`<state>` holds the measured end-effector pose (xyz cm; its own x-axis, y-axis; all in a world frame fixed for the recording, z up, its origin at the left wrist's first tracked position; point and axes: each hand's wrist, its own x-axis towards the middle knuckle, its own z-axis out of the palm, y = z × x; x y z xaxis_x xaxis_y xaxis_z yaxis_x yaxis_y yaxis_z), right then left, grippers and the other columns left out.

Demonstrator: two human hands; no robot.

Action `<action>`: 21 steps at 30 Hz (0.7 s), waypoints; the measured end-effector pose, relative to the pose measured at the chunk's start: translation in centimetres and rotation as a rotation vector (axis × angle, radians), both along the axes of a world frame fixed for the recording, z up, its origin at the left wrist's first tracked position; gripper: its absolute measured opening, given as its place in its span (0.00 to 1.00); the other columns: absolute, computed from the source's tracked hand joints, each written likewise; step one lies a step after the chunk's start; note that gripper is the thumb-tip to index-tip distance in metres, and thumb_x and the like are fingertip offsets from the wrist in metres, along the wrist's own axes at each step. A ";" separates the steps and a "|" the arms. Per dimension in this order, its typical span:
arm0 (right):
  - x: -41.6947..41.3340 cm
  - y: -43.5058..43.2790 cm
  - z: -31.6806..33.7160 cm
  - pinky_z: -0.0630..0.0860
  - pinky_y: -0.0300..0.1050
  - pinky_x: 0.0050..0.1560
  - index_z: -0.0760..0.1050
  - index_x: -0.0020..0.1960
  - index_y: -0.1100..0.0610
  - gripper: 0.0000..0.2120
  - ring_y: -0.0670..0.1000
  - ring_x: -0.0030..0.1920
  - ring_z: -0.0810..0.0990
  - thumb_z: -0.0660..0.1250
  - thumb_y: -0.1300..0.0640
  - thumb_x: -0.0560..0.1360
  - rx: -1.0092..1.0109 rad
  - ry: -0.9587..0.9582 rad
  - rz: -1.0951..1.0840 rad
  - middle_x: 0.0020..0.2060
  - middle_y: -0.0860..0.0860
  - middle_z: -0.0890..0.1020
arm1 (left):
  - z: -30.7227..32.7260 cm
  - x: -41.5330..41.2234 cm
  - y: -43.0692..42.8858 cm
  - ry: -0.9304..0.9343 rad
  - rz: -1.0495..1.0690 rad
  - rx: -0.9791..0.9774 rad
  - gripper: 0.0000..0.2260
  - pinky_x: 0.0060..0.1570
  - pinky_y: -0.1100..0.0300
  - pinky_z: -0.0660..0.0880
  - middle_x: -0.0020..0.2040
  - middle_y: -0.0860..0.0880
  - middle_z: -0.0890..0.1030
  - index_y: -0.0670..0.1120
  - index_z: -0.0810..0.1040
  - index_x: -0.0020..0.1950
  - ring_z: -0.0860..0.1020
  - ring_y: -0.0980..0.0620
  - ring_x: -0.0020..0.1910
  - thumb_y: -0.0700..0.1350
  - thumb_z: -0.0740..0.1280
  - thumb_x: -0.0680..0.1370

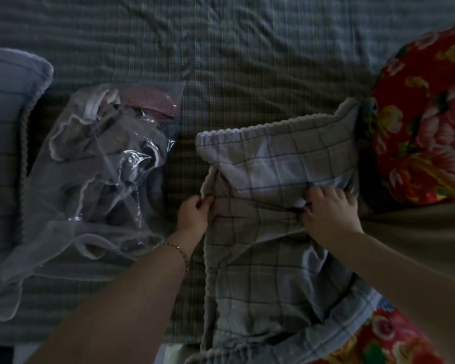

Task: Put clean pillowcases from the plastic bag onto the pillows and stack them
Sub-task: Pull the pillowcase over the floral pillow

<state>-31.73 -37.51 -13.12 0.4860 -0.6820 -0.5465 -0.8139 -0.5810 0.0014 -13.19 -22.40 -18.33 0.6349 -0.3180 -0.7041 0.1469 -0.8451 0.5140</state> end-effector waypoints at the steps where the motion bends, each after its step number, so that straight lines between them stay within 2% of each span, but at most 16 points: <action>1: 0.4 0.6 0.0 0.66 0.56 0.62 0.73 0.57 0.57 0.16 0.61 0.58 0.73 0.64 0.50 0.72 -0.052 -0.109 0.038 0.54 0.57 0.75 | 0.2 -0.3 0.6 -0.044 -0.010 -0.019 0.14 0.36 0.60 0.66 0.35 0.44 0.75 0.41 0.72 0.37 0.73 0.47 0.39 0.46 0.61 0.80; 3: 0.8 2.1 -0.2 0.73 0.61 0.54 0.76 0.51 0.58 0.22 0.63 0.49 0.77 0.63 0.42 0.66 -0.141 -0.311 0.183 0.47 0.60 0.77 | 1.0 -1.4 2.3 -0.094 -0.022 -0.067 0.14 0.33 0.64 0.65 0.33 0.47 0.74 0.43 0.71 0.36 0.72 0.50 0.35 0.45 0.58 0.81; 5: 1.0 3.3 -0.6 0.74 0.64 0.51 0.77 0.50 0.55 0.28 0.62 0.51 0.74 0.61 0.34 0.64 -0.116 -0.348 0.349 0.48 0.59 0.78 | 2.1 -2.7 3.7 -0.071 -0.018 -0.053 0.14 0.28 0.70 0.65 0.33 0.49 0.74 0.44 0.72 0.37 0.73 0.51 0.34 0.45 0.55 0.82; 6: 1.0 3.9 -0.9 0.75 0.66 0.50 0.78 0.50 0.53 0.28 0.61 0.53 0.71 0.65 0.33 0.61 -0.083 -0.319 0.413 0.50 0.60 0.78 | 2.4 -3.4 4.3 -0.013 -0.016 0.012 0.14 0.28 0.71 0.66 0.35 0.48 0.75 0.44 0.73 0.39 0.74 0.50 0.35 0.45 0.55 0.82; 8: 1.0 4.1 -1.4 0.75 0.70 0.45 0.80 0.45 0.52 0.26 0.61 0.54 0.67 0.78 0.42 0.50 -0.025 -0.249 0.481 0.51 0.60 0.78 | 2.0 -4.1 4.5 0.202 0.018 0.213 0.13 0.37 0.67 0.71 0.42 0.46 0.79 0.43 0.77 0.46 0.77 0.44 0.44 0.44 0.55 0.82; 9: 0.9 4.1 -1.6 0.75 0.69 0.42 0.80 0.42 0.51 0.25 0.61 0.54 0.68 0.81 0.48 0.47 -0.021 -0.219 0.493 0.50 0.60 0.79 | 1.7 -4.0 4.3 0.335 0.069 0.309 0.13 0.43 0.62 0.73 0.46 0.42 0.79 0.40 0.78 0.49 0.77 0.42 0.49 0.42 0.55 0.82; 10: 1.0 4.1 -1.4 0.76 0.68 0.40 0.80 0.39 0.52 0.22 0.62 0.53 0.69 0.81 0.53 0.47 -0.011 -0.193 0.486 0.49 0.60 0.79 | 1.3 -3.6 3.7 0.465 0.125 0.369 0.13 0.44 0.57 0.73 0.47 0.39 0.79 0.36 0.78 0.49 0.78 0.41 0.48 0.40 0.55 0.82; 12: 1.1 4.4 -1.2 0.78 0.60 0.37 0.80 0.35 0.53 0.10 0.62 0.46 0.77 0.76 0.56 0.55 -0.037 -0.294 0.508 0.43 0.58 0.81 | 1.2 -2.4 2.2 0.519 0.108 0.435 0.13 0.39 0.56 0.73 0.47 0.38 0.79 0.34 0.76 0.48 0.78 0.42 0.46 0.39 0.54 0.82; 13: 0.8 4.7 -1.4 0.77 0.55 0.37 0.79 0.33 0.53 0.03 0.59 0.40 0.79 0.69 0.56 0.60 -0.039 -0.380 0.543 0.39 0.55 0.80 | 1.4 -1.8 1.2 0.453 0.006 0.481 0.12 0.41 0.57 0.74 0.53 0.38 0.79 0.34 0.76 0.54 0.78 0.42 0.52 0.40 0.55 0.82; 15: 0.7 5.6 -1.6 0.70 0.46 0.38 0.78 0.29 0.52 0.12 0.53 0.32 0.78 0.56 0.55 0.64 -0.024 -0.443 0.622 0.30 0.50 0.78 | 1.4 -0.8 -0.3 0.152 -0.100 0.485 0.13 0.53 0.56 0.73 0.61 0.39 0.76 0.37 0.73 0.62 0.75 0.42 0.60 0.41 0.60 0.79; 17: 0.8 6.3 -1.9 0.68 0.42 0.33 0.76 0.25 0.52 0.16 0.50 0.27 0.76 0.52 0.54 0.63 -0.013 -0.431 0.632 0.25 0.48 0.75 | 1.8 -0.6 -0.6 -0.077 -0.113 0.308 0.14 0.57 0.53 0.72 0.61 0.40 0.75 0.40 0.72 0.61 0.74 0.40 0.60 0.39 0.63 0.76; 19: 1.4 6.6 -1.4 0.71 0.39 0.28 0.76 0.26 0.53 0.14 0.51 0.26 0.76 0.54 0.54 0.62 0.009 -0.374 0.571 0.25 0.50 0.75 | 2.1 -1.5 0.3 -0.273 -0.105 0.070 0.14 0.56 0.54 0.73 0.59 0.41 0.74 0.40 0.72 0.60 0.74 0.42 0.57 0.37 0.65 0.74; 21: 2.1 7.0 -1.0 0.73 0.43 0.32 0.79 0.34 0.55 0.06 0.54 0.31 0.78 0.66 0.55 0.60 0.043 -0.303 0.512 0.30 0.51 0.78 | 1.8 -3.0 1.8 -0.343 -0.191 -0.108 0.15 0.52 0.59 0.70 0.57 0.42 0.74 0.39 0.73 0.60 0.75 0.45 0.55 0.37 0.66 0.73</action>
<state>-29.62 -30.54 -14.10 0.8858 -0.3004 -0.3537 -0.3908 -0.8939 -0.2195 -16.17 -20.56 -16.51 0.7494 -0.5131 -0.4184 -0.2026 -0.7794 0.5929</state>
